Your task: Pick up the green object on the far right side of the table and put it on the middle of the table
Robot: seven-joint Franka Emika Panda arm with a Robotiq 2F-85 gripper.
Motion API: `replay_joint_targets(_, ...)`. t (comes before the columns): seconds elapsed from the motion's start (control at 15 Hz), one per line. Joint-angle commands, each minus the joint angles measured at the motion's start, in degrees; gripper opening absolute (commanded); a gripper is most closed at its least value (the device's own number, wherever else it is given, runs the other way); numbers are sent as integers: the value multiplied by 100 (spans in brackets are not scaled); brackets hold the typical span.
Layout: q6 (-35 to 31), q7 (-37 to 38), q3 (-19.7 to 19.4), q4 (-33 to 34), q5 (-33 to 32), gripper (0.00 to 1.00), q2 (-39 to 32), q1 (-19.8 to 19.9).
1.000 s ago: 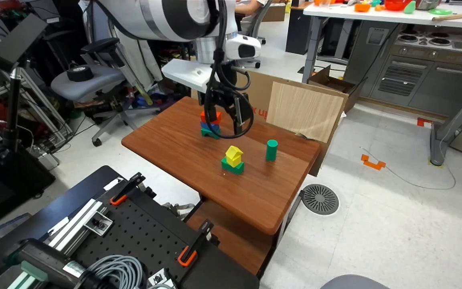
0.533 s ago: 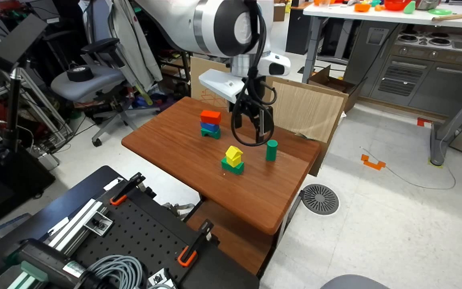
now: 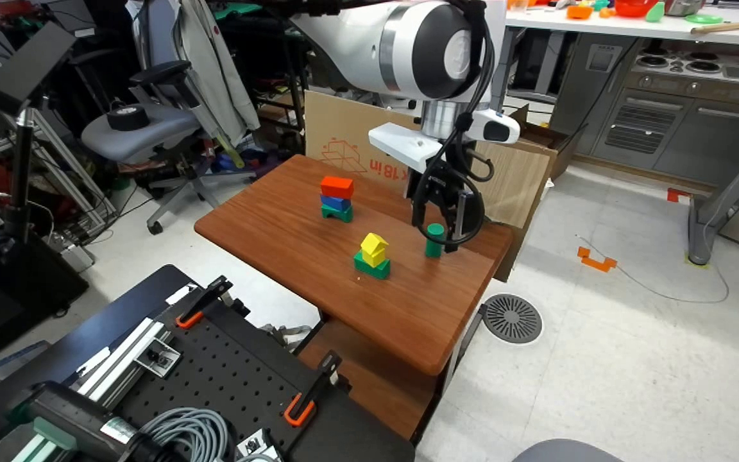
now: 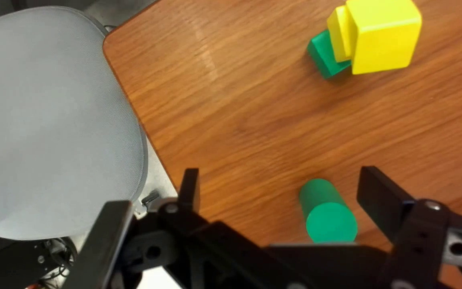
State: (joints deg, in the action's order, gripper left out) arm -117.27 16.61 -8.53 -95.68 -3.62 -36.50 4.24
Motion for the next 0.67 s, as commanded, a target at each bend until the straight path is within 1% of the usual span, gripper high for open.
replay_joint_targets(0.0,412,66,32,744,287,100,-511,123)
replay_joint_targets(0.2,181,-38,119,825,545,100,-599,186)
replay_joint_targets(0.6,48,-135,179,922,719,100,-583,182)
